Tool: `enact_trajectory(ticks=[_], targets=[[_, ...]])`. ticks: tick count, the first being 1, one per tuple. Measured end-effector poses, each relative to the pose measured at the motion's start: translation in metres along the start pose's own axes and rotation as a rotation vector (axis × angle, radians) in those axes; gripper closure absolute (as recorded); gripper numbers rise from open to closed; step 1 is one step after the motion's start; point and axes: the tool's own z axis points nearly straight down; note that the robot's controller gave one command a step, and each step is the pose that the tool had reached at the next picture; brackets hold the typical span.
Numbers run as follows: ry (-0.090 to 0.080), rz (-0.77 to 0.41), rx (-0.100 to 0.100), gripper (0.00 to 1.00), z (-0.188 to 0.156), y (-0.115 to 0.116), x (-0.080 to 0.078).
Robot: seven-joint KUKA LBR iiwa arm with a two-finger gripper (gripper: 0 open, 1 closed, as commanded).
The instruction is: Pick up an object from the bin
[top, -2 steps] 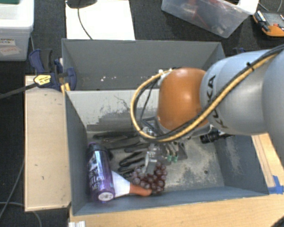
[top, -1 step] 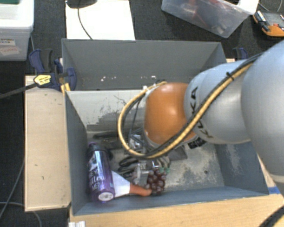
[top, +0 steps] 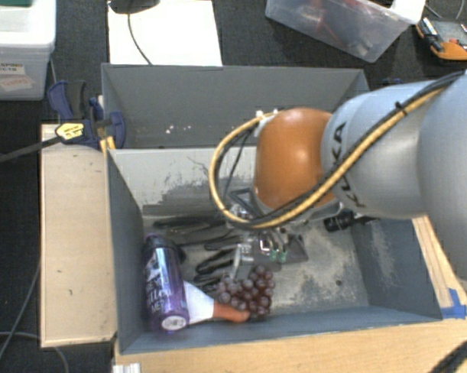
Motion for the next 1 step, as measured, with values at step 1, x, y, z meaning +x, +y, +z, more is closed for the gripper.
enact_trajectory(ticks=[1], targets=[[-0.001,-0.037,0.0,0.0,0.0036,0.0021,0.0068]])
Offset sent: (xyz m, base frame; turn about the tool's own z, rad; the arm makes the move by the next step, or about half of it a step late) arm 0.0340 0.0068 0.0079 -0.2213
